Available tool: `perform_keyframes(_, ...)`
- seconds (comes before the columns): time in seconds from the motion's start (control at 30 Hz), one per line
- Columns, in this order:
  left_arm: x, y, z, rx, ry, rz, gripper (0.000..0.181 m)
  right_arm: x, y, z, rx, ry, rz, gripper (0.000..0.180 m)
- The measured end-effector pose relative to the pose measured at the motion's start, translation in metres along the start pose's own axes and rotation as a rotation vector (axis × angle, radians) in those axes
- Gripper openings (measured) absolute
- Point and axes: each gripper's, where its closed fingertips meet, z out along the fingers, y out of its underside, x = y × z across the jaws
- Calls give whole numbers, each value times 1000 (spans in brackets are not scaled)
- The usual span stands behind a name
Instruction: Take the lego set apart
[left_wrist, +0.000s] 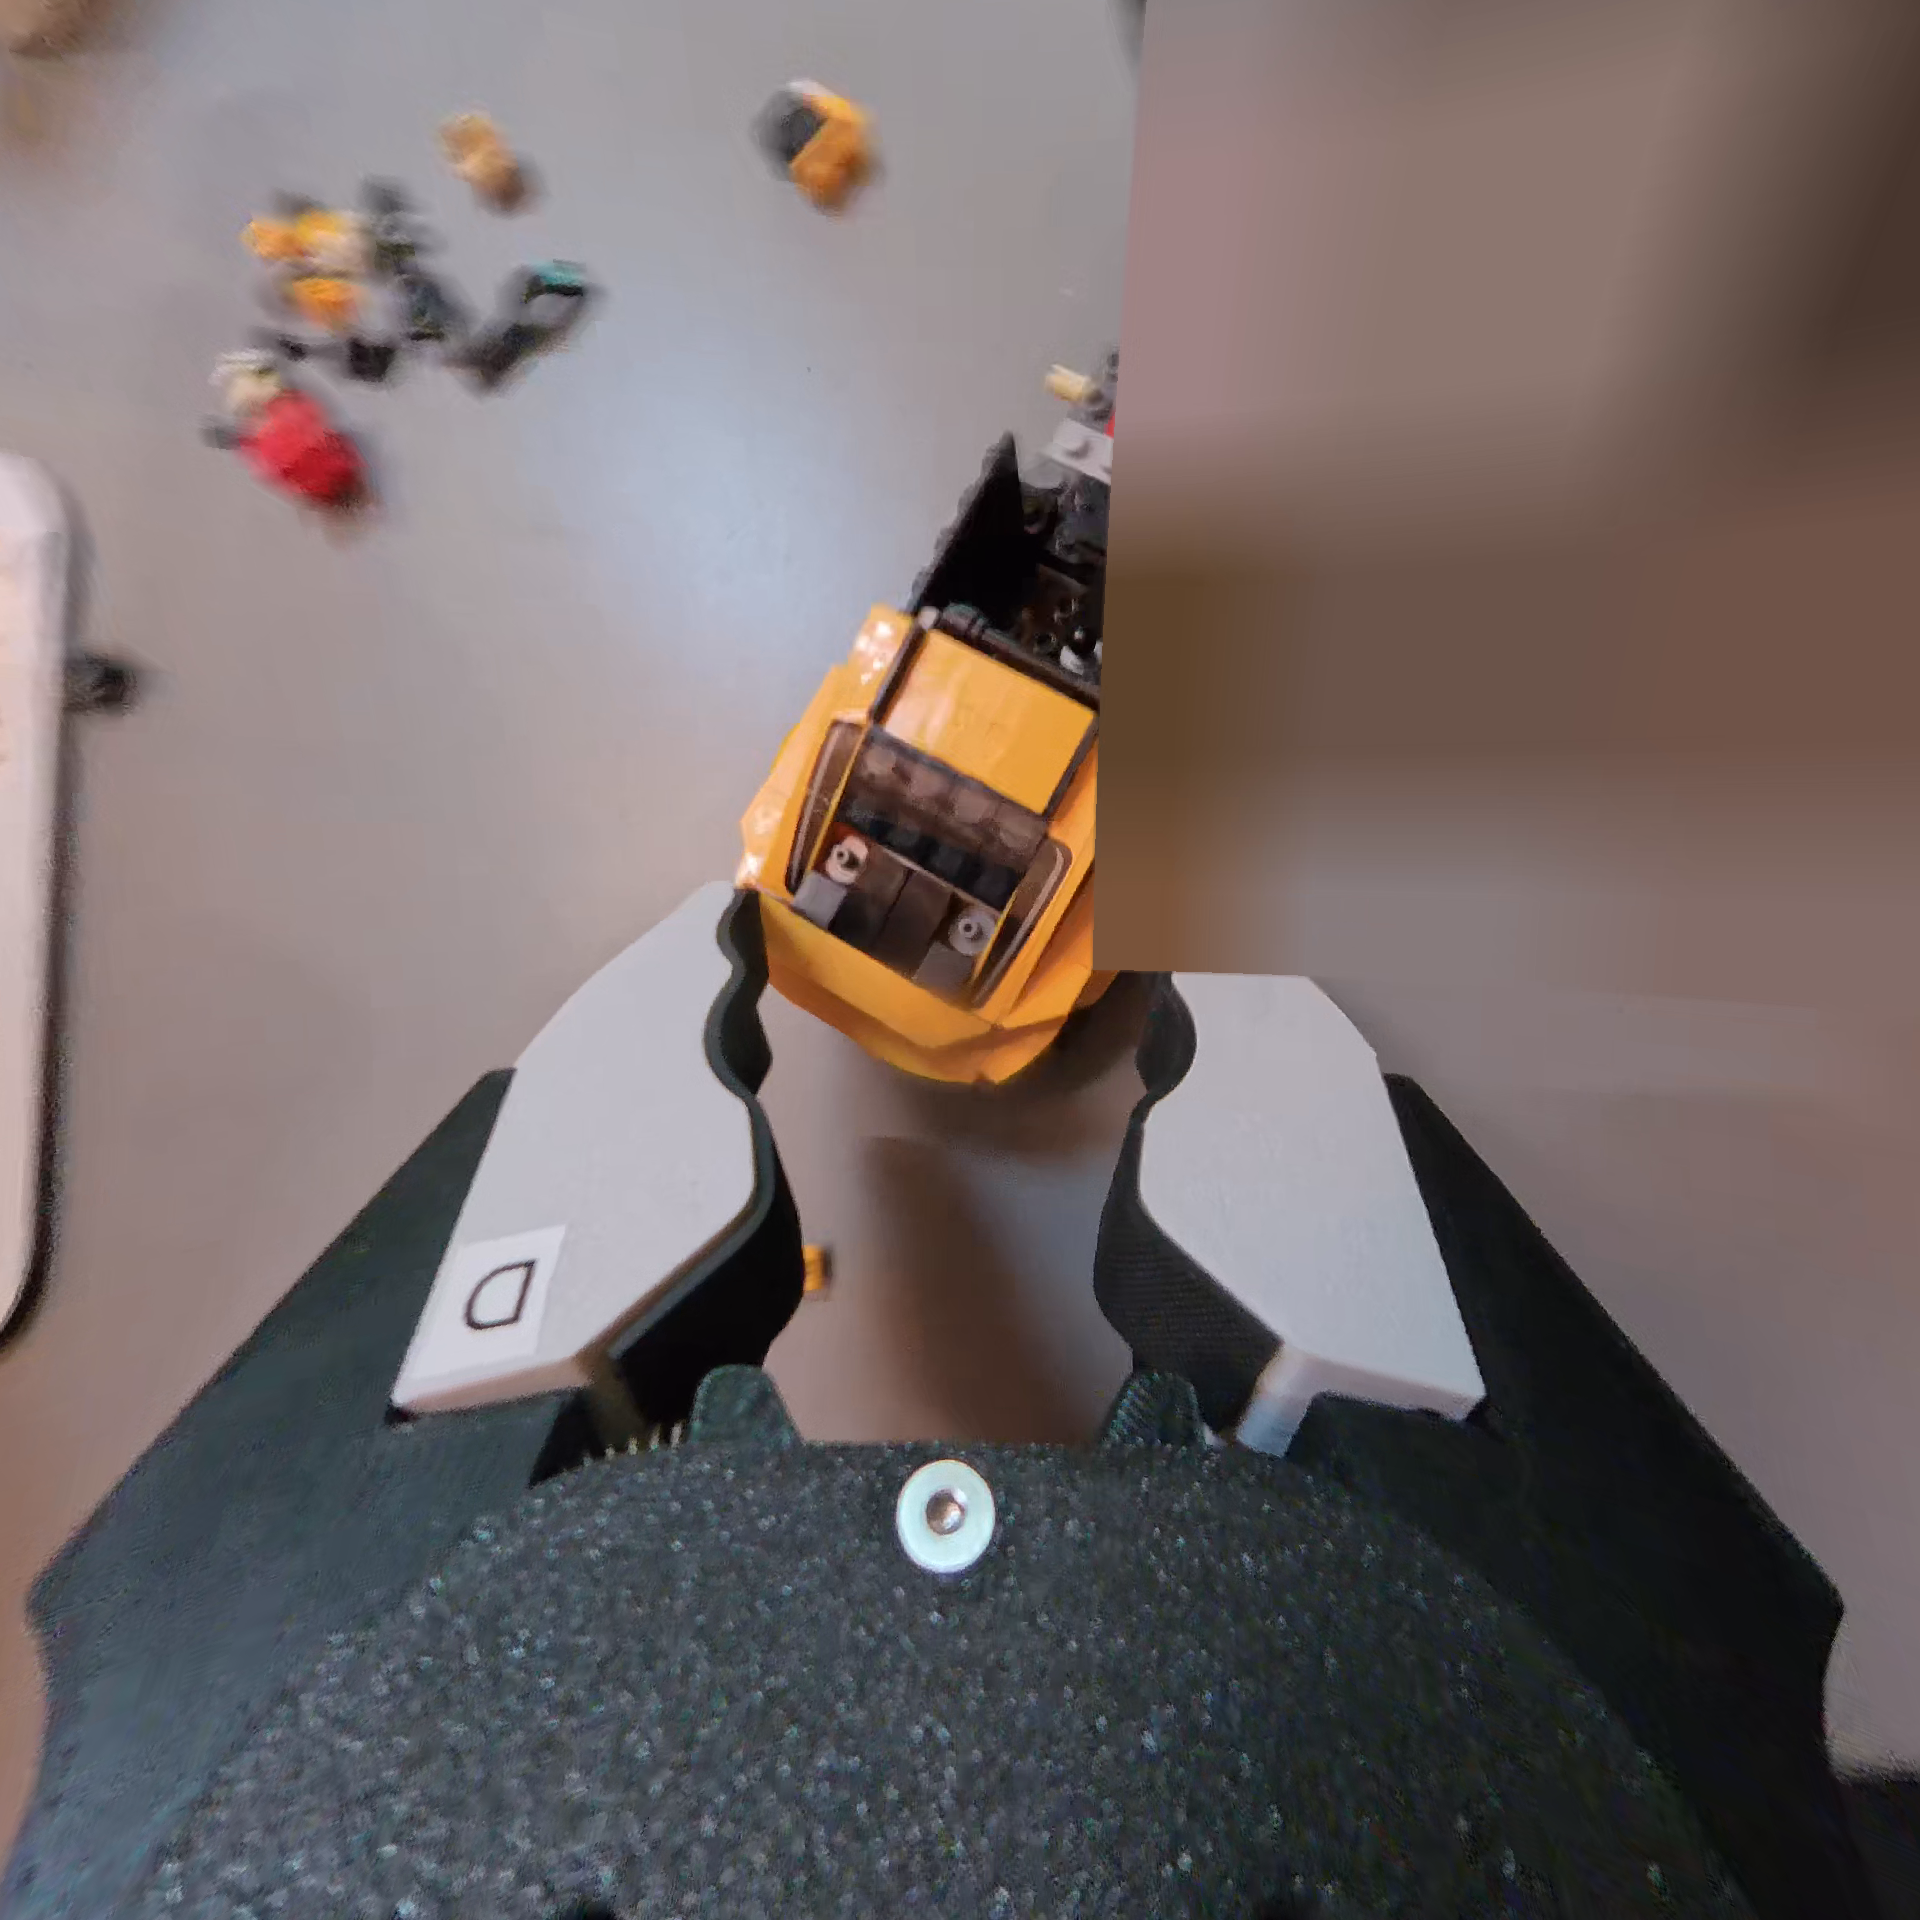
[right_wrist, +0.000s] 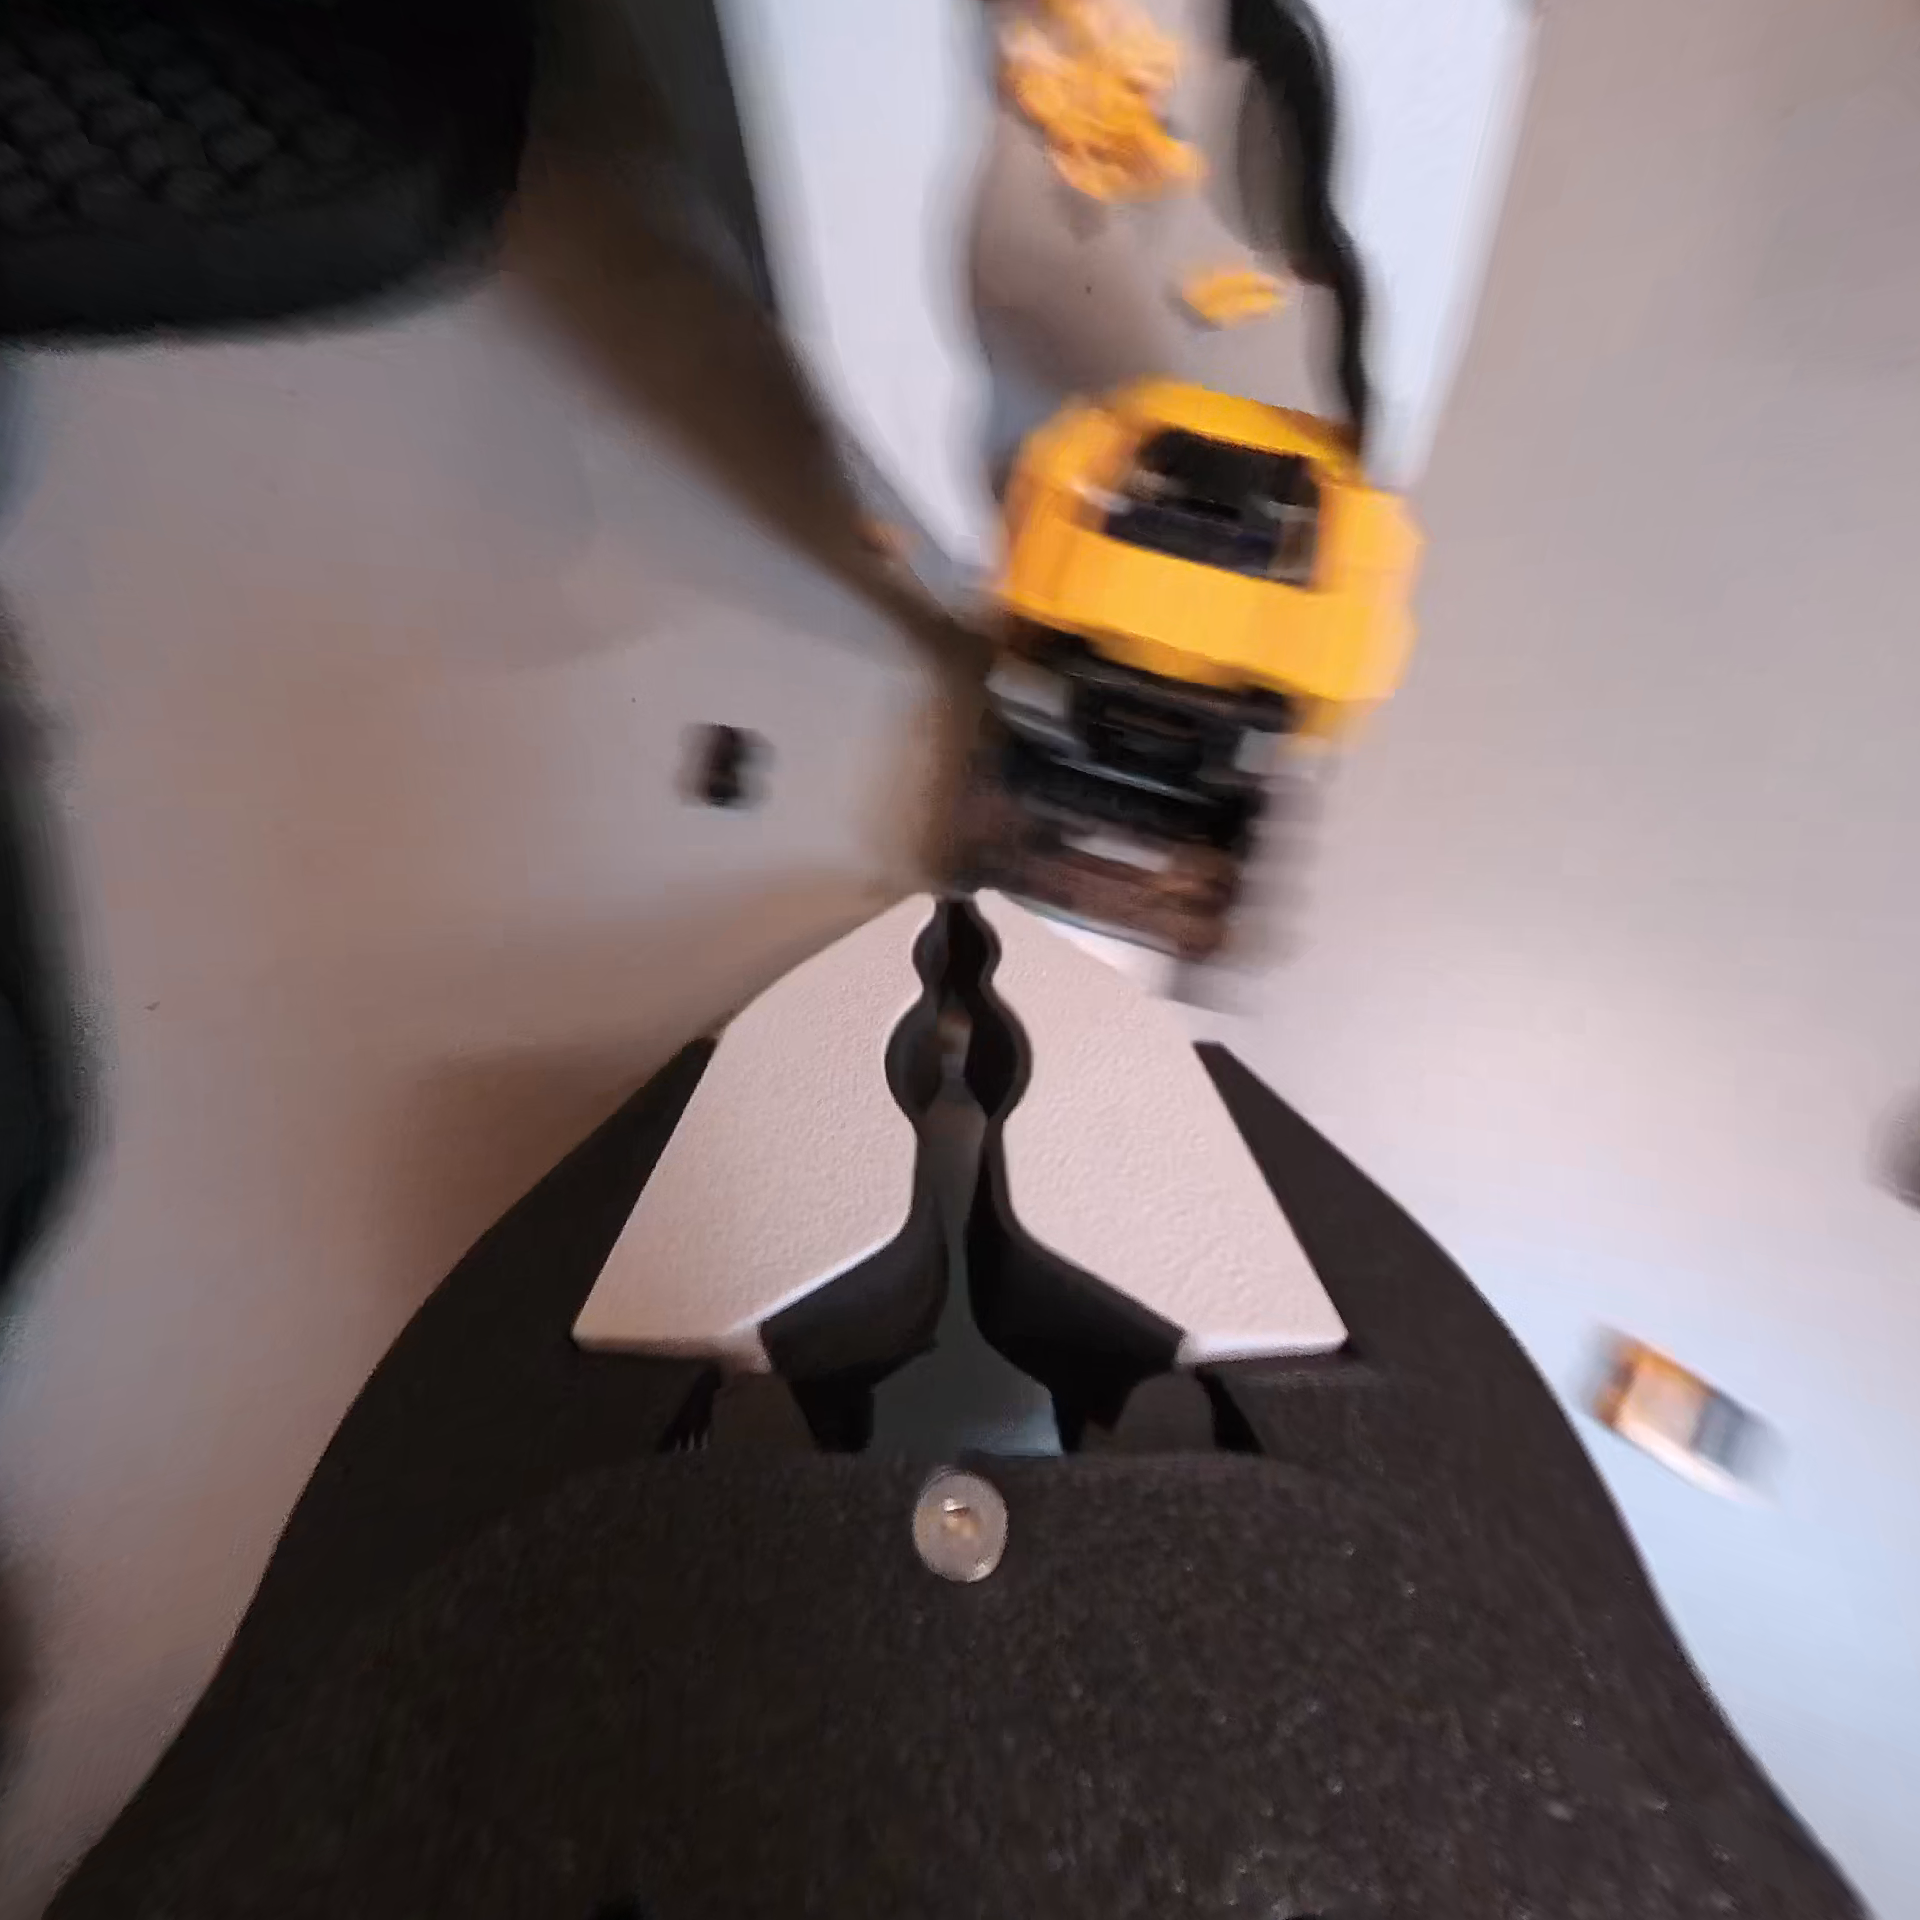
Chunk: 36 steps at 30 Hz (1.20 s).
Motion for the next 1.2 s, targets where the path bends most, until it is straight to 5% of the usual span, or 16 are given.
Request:
perform_keyframes(0.03, -7, 0, 2, 4, -22, -32, 71, -19, -5, 4, 33, -100, 45, 0)
perform_keyframes(0.1, 0, 0, -1, -22, 21, 31, 71, -16, -2, 11, 54, -22, -5, 0)
perform_keyframes(0.37, 0, -5, 2, 22, 36, -2, 71, -11, -56, -57, 661, -177, 281, 0)
perform_keyframes(0.6, 0, -7, 3, 59, 34, -9, 71, -12, -68, -90, 904, -344, 405, 18)
perform_keyframes(1.03, -6, -6, 3, 113, 46, -8, 70, -8, -70, -104, 989, -429, 463, 24)
perform_keyframes(1.2, -4, -2, -10, 113, 66, -15, 71, 17, -36, -70, 630, -130, 295, 32)
